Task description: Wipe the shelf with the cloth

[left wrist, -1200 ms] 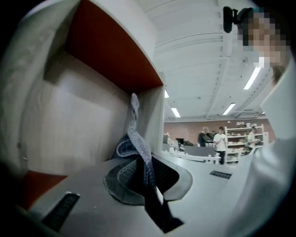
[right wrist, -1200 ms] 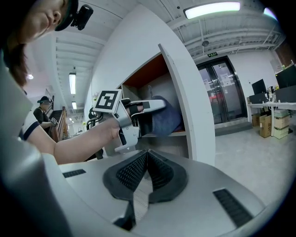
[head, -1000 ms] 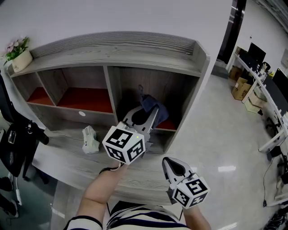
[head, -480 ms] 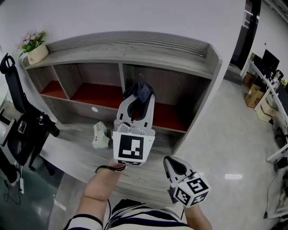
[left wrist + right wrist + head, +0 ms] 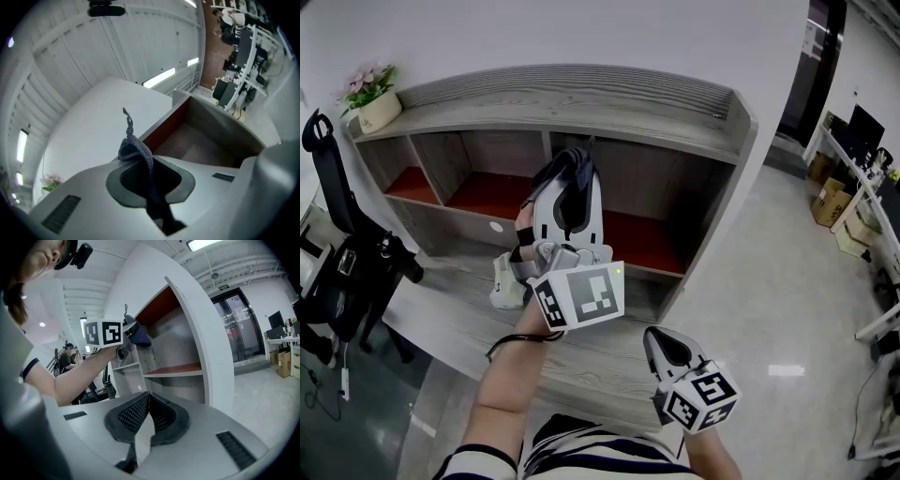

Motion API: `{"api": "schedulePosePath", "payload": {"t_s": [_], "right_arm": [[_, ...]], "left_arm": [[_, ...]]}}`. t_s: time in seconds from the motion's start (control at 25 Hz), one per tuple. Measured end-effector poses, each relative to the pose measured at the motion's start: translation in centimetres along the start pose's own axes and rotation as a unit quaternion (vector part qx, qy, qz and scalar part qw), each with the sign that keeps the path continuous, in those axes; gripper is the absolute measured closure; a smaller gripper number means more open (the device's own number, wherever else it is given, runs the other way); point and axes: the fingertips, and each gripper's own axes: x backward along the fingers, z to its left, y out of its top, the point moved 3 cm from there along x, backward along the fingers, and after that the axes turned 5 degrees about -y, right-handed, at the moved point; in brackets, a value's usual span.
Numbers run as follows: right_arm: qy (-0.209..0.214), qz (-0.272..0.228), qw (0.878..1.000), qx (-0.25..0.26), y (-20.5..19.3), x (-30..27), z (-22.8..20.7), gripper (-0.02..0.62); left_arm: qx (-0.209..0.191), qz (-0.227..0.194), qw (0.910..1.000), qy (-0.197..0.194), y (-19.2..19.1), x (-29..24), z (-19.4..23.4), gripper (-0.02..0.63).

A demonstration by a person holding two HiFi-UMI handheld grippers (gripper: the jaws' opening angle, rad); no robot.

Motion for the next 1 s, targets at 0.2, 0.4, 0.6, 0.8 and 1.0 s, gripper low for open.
{"api": "schedulePosePath", "payload": {"t_s": [0.2,0.4,0.6,0.8,1.0], "right_arm": [[-0.008,-0.001,1.000,-0.002,0.0,0.4,-0.6,0.569],[-0.013,0.000,1.000,-0.004,-0.3,0.7,-0.9,0.569],[-0.016,0.002,1.000,-0.006,-0.4,0.7,-1.0,0.569],[-0.017,0.002,1.000,-0.006,-0.5,0.6,-1.0,0.569],[-0.015,0.005,1.000,-0.006,-0.6,0.4,-0.9,0.569]], "left_arm": [[-0.071,0.035,0.9969,-0.004,-0.7,-1.6,-0.3,0.571],[-0.135,0.090,0.9867,-0.017,-1.8,-3.1,-0.7,0.571],[-0.171,0.143,0.9747,-0.022,-3.1,-4.2,-0.8,0.571],[-0.217,0.176,0.9597,-0.025,-3.7,-4.8,-1.2,0.571],[-0.252,0.195,0.9473,-0.032,-4.2,-5.0,-1.7,0.571]]}}
